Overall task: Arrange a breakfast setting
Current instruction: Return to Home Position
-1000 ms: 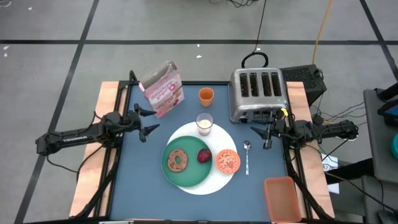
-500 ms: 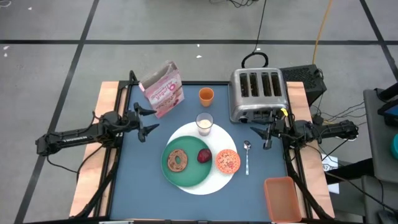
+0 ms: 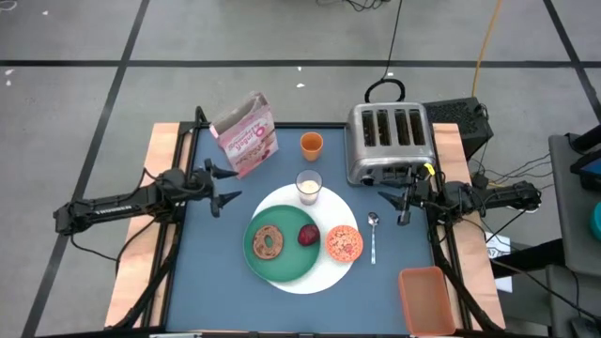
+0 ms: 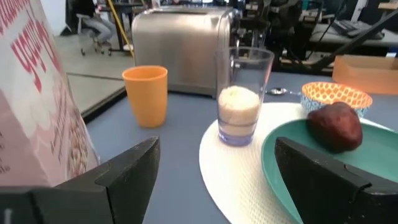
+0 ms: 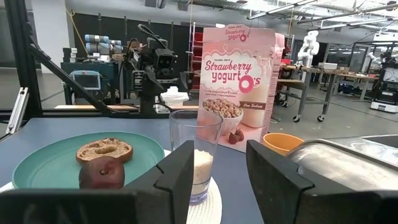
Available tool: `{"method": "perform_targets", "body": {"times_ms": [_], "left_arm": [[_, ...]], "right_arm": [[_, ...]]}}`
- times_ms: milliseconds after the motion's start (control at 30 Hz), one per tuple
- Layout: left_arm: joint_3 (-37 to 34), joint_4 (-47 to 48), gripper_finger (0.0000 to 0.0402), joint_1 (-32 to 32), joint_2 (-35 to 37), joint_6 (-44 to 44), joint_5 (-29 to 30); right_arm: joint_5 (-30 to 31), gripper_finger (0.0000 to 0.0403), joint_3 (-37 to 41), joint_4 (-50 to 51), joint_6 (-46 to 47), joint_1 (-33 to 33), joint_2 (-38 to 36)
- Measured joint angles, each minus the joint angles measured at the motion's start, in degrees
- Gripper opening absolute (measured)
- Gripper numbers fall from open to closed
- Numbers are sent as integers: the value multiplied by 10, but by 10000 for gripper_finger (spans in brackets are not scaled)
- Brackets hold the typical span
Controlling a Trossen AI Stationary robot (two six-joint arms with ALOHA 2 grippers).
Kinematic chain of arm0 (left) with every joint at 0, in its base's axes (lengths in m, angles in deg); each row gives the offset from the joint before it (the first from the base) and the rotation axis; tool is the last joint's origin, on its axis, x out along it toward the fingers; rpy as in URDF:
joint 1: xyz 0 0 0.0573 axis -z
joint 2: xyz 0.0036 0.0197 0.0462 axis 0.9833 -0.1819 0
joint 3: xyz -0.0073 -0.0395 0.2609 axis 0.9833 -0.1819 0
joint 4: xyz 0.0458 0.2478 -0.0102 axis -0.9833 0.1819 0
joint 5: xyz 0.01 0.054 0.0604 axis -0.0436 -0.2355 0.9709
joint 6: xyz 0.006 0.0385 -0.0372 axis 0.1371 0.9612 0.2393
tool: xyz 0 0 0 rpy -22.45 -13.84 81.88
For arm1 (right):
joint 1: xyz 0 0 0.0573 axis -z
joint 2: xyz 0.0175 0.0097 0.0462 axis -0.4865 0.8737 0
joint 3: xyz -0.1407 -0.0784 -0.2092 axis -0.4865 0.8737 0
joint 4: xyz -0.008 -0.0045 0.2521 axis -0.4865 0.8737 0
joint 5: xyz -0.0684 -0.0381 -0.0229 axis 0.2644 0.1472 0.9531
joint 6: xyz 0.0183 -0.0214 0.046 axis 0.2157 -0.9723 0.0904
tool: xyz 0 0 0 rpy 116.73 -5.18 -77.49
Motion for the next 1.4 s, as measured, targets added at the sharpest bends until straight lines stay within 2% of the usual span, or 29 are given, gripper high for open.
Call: {"method": "perform_targets", "body": {"times_ms": [267,1400], "left_arm": [[0,31,321,0,0,-13,0],[0,31,321,0,0,-14,0]], "right_arm": [[0,141,0,-1,0,0,0],[0,141,0,-2,0,0,0]]}}
